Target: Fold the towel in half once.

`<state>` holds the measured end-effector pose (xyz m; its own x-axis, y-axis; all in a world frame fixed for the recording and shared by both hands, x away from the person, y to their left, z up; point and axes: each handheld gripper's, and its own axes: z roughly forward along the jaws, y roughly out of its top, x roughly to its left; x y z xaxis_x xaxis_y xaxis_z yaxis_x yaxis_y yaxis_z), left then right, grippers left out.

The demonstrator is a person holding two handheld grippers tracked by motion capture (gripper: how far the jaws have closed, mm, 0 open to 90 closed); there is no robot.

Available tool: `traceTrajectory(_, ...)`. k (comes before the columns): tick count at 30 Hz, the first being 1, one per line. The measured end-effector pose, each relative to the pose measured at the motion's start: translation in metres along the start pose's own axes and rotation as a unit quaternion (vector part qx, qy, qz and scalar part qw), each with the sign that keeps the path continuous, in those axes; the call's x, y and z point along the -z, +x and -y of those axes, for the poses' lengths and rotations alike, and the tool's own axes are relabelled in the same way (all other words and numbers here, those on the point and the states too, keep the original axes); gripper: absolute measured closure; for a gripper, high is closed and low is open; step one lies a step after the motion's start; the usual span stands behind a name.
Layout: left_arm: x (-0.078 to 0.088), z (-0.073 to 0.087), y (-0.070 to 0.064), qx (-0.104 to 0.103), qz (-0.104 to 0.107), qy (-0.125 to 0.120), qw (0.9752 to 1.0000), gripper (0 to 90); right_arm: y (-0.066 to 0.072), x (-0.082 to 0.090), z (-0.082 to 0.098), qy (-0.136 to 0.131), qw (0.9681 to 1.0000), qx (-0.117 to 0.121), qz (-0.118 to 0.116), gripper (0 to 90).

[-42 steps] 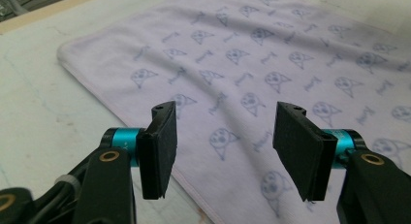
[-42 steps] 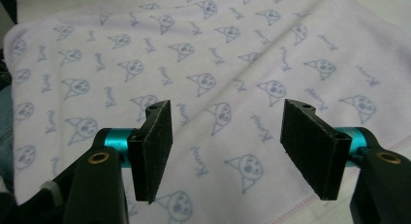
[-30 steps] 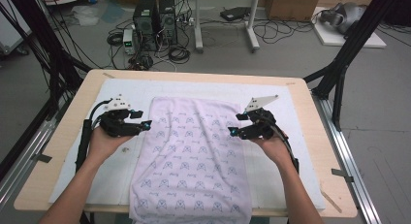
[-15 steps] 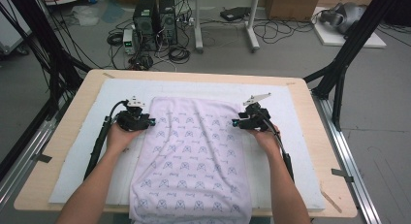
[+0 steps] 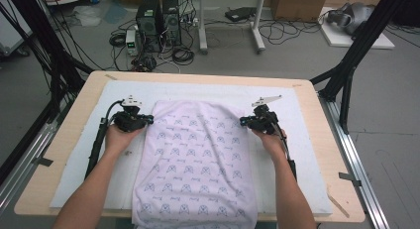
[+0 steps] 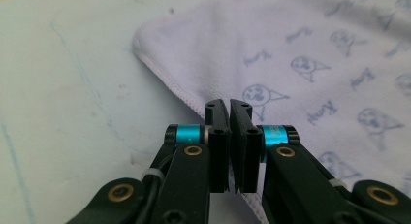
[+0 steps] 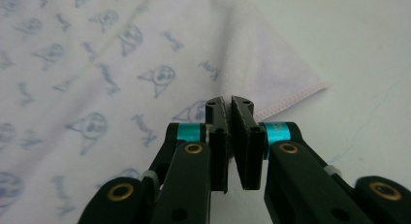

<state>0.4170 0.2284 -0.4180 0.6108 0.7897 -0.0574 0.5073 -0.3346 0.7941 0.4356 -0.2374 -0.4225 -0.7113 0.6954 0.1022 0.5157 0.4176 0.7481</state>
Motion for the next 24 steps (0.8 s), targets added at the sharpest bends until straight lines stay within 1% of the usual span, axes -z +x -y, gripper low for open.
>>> traceTrajectory(3, 0.016, -0.003, -0.001, -0.001, 0.005, -0.013, 0.9999, 86.1, 0.005, 0.017, -0.009, -0.025, 0.9996, 0.005, -0.015, 85.8)
traceTrajectory(6, 0.031, -0.006, -0.005, -0.01, 0.008, -0.021, 0.9997, 86.2, 0.012, 0.032, -0.017, -0.042, 0.9986, 0.011, -0.03, 85.8)
traceTrajectory(7, 0.035, -0.006, -0.006, -0.011, 0.01, -0.024, 0.9996, 86.1, 0.016, 0.038, -0.019, -0.04, 0.9984, 0.02, -0.034, 85.9)
traceTrajectory(8, 0.041, -0.006, -0.008, -0.015, 0.015, -0.029, 0.9993, 86.2, 0.019, 0.042, -0.02, -0.037, 0.9984, 0.024, -0.035, 85.8)
traceTrajectory(9, 0.044, -0.006, -0.01, -0.017, 0.016, -0.033, 0.9992, 86.1, 0.023, 0.048, -0.02, -0.039, 0.998, 0.026, -0.042, 85.8)
traceTrajectory(11, 0.053, -0.003, -0.016, -0.027, 0.02, -0.035, 0.9988, 86.2, 0.029, 0.058, -0.018, -0.04, 0.9976, 0.034, -0.044, 85.8)
traceTrajectory(12, 0.057, -0.001, -0.021, -0.036, 0.021, -0.038, 0.9984, 86.1, 0.033, 0.062, -0.017, -0.042, 0.9974, 0.033, -0.047, 85.8)
traceTrajectory(13, 0.063, 0.003, -0.026, -0.042, 0.023, -0.04, 0.998, 86.1, 0.036, 0.067, -0.015, -0.044, 0.997, 0.039, -0.05, 85.8)
traceTrajectory(15, 0.072, 0.011, -0.035, -0.052, 0.027, -0.047, 0.9971, 86.1, 0.045, 0.076, -0.009, -0.048, 0.9964, 0.043, -0.055, 85.8)
traceTrajectory(17, 0.082, 0.021, -0.044, -0.061, 0.031, -0.047, 0.9965, 86.1, 0.054, 0.082, 0.0, -0.038, 0.9961, 0.054, -0.058, 85.8)
traceTrajectory(18, 0.087, 0.027, -0.049, -0.067, 0.029, -0.051, 0.996, 86.0, 0.058, 0.084, 0.006, -0.033, 0.9957, 0.064, -0.058, 85.7)
traceTrajectory(19, 0.09, 0.032, -0.052, -0.07, 0.032, -0.052, 0.9957, 86.0, 0.063, 0.085, 0.012, -0.023, 0.9956, 0.071, -0.056, 85.7)
traceTrajectory(20, 0.094, 0.039, -0.055, -0.071, 0.039, -0.05, 0.9955, 86.0, 0.067, 0.086, 0.017, -0.017, 0.9954, 0.075, -0.057, 85.7)
traceTrajectory(22, 0.098, 0.054, -0.061, -0.075, 0.044, -0.044, 0.9953, 85.8, 0.074, 0.087, 0.031, -0.007, 0.9948, 0.075, -0.068, 85.7)
traceTrajectory(23, 0.1, 0.062, -0.063, -0.074, 0.051, -0.035, 0.9954, 85.5, 0.077, 0.087, 0.038, 0.001, 0.9948, 0.072, -0.072, 85.5)
traceTrajectory(24, 0.1, 0.066, -0.064, -0.075, 0.055, -0.029, 0.9953, 85.3, 0.079, 0.086, 0.046, 0.005, 0.9942, 0.074, -0.078, 85.0)
